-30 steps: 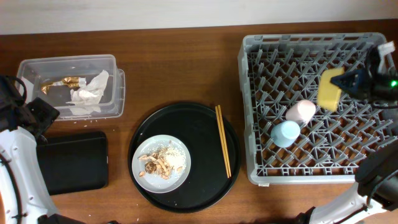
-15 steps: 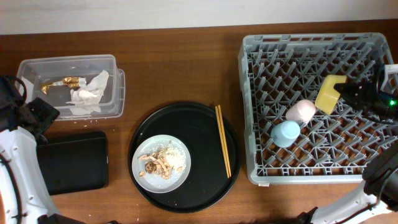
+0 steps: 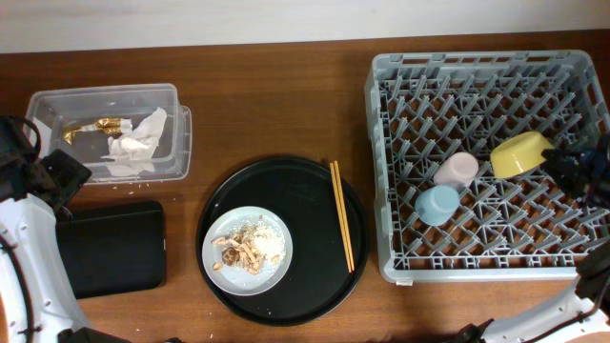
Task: Sort waste into correct bins and load items into the dishwasher rack
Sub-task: 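Carry the yellow bowl into the dish rack and release it, then reach the right gripper to the chopsticks on the black tray and grasp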
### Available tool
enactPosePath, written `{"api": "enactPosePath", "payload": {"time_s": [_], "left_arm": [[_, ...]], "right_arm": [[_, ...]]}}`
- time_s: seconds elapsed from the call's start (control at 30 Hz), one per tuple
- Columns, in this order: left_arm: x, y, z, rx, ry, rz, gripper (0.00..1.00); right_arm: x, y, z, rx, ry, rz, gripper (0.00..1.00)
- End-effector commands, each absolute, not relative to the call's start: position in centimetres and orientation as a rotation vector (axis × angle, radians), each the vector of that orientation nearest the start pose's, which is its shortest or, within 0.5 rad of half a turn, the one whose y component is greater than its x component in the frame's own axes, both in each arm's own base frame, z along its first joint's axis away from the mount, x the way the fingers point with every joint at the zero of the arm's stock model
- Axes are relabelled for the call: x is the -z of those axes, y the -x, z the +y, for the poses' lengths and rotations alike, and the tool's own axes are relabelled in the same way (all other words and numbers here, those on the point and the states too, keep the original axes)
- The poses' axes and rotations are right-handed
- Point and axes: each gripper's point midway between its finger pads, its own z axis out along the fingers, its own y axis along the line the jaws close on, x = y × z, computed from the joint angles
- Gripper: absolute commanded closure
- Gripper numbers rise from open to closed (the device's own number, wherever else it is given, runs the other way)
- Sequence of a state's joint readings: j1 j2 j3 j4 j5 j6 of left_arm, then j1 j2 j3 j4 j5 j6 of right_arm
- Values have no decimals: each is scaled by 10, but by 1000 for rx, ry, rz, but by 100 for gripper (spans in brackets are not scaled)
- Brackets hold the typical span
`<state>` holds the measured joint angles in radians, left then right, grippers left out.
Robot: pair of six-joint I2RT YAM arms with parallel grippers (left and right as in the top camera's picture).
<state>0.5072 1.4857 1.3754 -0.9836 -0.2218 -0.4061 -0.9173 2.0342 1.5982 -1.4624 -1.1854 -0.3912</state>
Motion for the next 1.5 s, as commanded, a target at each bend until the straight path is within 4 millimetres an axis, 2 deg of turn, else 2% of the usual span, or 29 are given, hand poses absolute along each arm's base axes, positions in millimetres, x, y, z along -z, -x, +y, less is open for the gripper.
{"api": "enactPosePath", "payload": {"time_s": [0.0, 0.1, 0.23, 0.37, 0.43, 0.5, 0.53, 0.57, 0.63, 0.67, 0.77, 0.8, 0.87, 0.9, 0.97, 1.07, 1.2, 1.33, 1.47], "left_arm": [[-199, -294, 209, -340, 1243, 2335, 1], [-199, -294, 209, -340, 1243, 2335, 0], [-199, -294, 209, -340, 1243, 2335, 1], [-199, -294, 209, -340, 1243, 2335, 1], [-199, -294, 209, -340, 1243, 2335, 1], [-199, -294, 209, -340, 1243, 2335, 1], [-199, -294, 209, -340, 1243, 2335, 1], [-199, -294, 209, -340, 1243, 2335, 1], [-199, -294, 209, -340, 1243, 2335, 1], [-199, -294, 209, -340, 1243, 2335, 1], [-199, -294, 209, -340, 1243, 2335, 1], [-199, -294, 209, -340, 1243, 2335, 1], [-199, -294, 209, -340, 1243, 2335, 1], [-199, -294, 209, -340, 1243, 2335, 1], [-199, -294, 209, -340, 1243, 2335, 1], [-199, -294, 209, -340, 1243, 2335, 1], [-199, -294, 209, -340, 1243, 2335, 1], [-199, -294, 209, -340, 1243, 2335, 1], [-199, -294, 209, -340, 1243, 2335, 1]], "right_arm": [[-182, -323, -171, -1397, -842, 2135, 73], [-216, -305, -166, -1236, -808, 2189, 72], [-251, -285, -157, -1014, -830, 2244, 69], [-306, -270, -123, -845, -665, 2197, 68], [-315, -271, -116, -771, -680, 2202, 73], [-322, -274, -91, -784, -582, 2224, 75], [-327, -275, -69, -800, -494, 2246, 75], [-335, -276, -31, -827, -315, 2273, 75], [-341, -274, 27, -845, -34, 2314, 74], [-336, -275, 53, -815, 61, 2364, 71], [-302, -296, 104, -524, 64, 2533, 70], [-288, -303, 129, -439, 87, 2568, 70], [-261, -313, 165, -333, 123, 2618, 70], [-237, -318, 185, -265, 138, 2663, 70], [-187, -328, 208, -141, 146, 2753, 70], [-117, -337, 219, -23, 144, 2897, 70], [-63, -340, 220, 79, 159, 2990, 70], [-35, -342, 221, 123, 164, 3022, 70], [-20, -345, 215, 187, 161, 3023, 70]]}}
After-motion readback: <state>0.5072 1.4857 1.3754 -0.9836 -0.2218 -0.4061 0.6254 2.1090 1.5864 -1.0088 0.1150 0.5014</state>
